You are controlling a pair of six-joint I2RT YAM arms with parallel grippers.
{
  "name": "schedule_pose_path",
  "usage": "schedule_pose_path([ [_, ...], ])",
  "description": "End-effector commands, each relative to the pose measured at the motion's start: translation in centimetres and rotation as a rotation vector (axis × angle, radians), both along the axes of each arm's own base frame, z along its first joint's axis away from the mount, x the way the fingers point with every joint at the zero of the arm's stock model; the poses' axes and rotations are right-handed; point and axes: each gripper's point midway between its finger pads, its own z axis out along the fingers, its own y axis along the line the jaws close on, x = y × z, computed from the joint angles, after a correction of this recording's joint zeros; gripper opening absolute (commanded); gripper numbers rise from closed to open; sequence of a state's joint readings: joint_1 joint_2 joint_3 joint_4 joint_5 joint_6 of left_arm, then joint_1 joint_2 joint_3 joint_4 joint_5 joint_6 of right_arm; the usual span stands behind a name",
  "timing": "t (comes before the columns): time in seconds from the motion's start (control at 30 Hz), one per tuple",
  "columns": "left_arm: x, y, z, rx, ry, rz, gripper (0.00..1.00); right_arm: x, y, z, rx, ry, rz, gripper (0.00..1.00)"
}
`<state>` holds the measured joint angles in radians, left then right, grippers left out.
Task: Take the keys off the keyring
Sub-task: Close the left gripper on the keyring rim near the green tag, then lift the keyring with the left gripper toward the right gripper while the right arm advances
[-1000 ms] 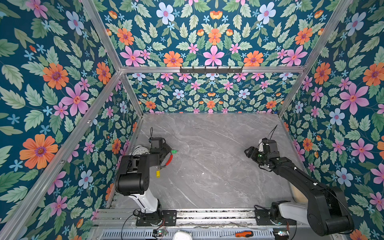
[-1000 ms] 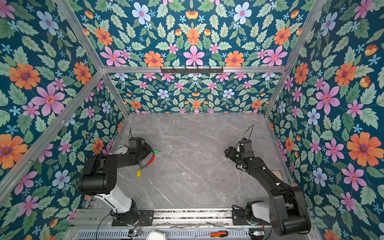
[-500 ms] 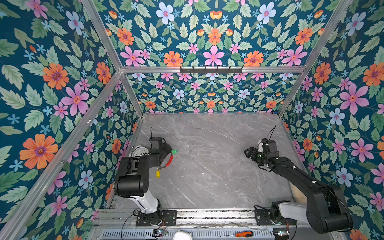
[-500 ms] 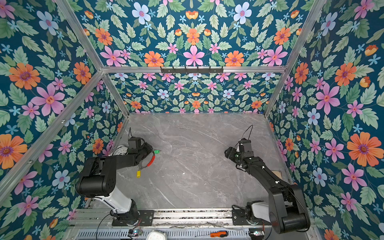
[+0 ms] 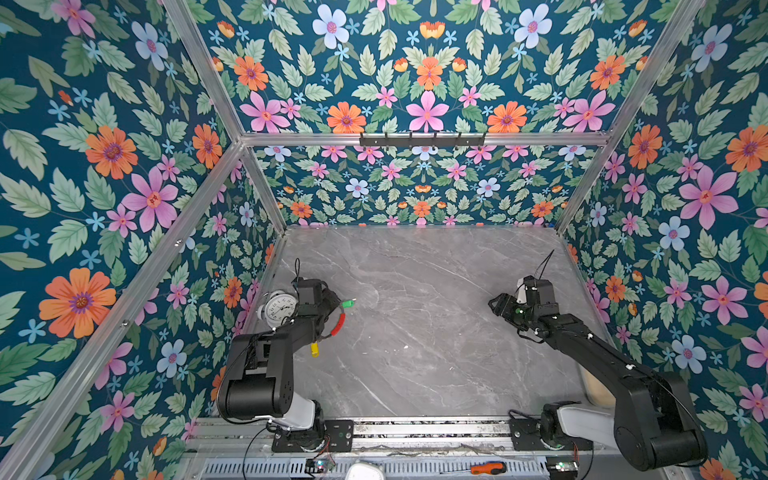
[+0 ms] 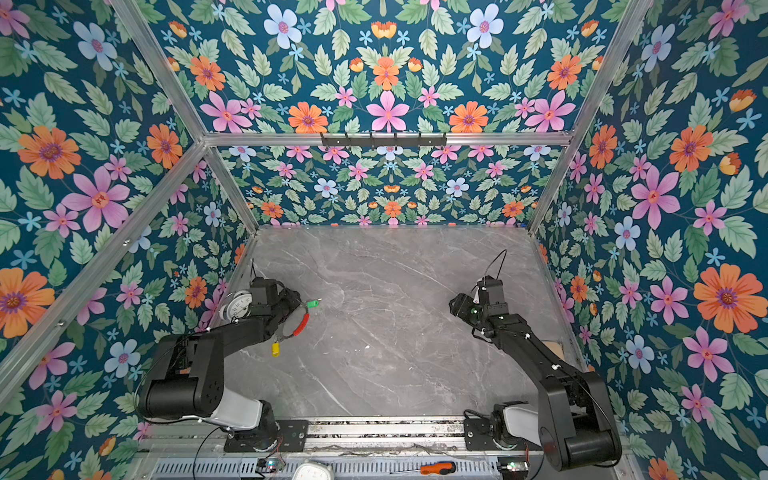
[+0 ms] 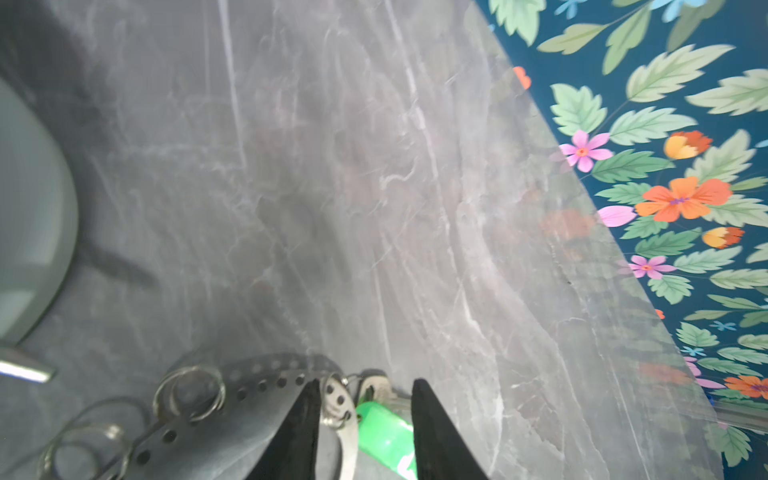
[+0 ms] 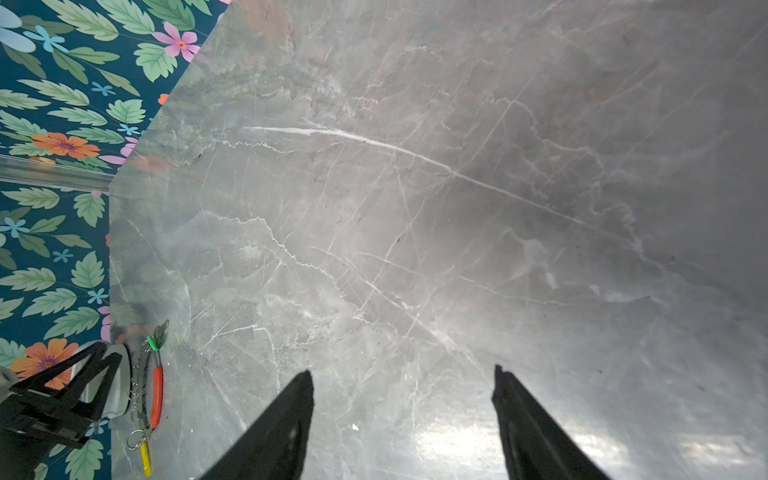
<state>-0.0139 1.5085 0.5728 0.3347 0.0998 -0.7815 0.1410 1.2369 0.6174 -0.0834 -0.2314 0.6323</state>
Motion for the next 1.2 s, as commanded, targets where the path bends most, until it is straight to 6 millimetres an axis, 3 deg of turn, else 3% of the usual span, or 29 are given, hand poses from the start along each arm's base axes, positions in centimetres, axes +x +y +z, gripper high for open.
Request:
schedule_pose_path([
  [0.0, -0.5, -0.1, -1.1, -0.028, 0.020, 0.016, 0.40, -0.2, 0.0, 0.0, -0.002, -0.004, 0.000, 0.70],
  [0.17, -0.5, 0.0, -1.7, -0.032, 0.034, 0.026, 0.32, -0.3, -0.3, 0.2, -0.012, -0.008, -0.006, 0.70],
  [0.67, 0.8, -0.5, -1.4, -0.037, 0.022, 0.007, 0.23, -0.2, -0.1, -0.3, -0.011, 0.001, -0.003, 0.69],
  [1.0, 0.9, -1.2, -2.4, -0.030, 0.041, -0.024, 0.15, -0.1, -0.1, -0.6, -0.009, 0.009, 0.000, 0.69],
  [1.17, 0.7, -1.3, -2.4, -0.025, 0.041, -0.030, 0.00, -0.1, -0.1, -0.4, -0.005, 0.005, -0.002, 0.69],
])
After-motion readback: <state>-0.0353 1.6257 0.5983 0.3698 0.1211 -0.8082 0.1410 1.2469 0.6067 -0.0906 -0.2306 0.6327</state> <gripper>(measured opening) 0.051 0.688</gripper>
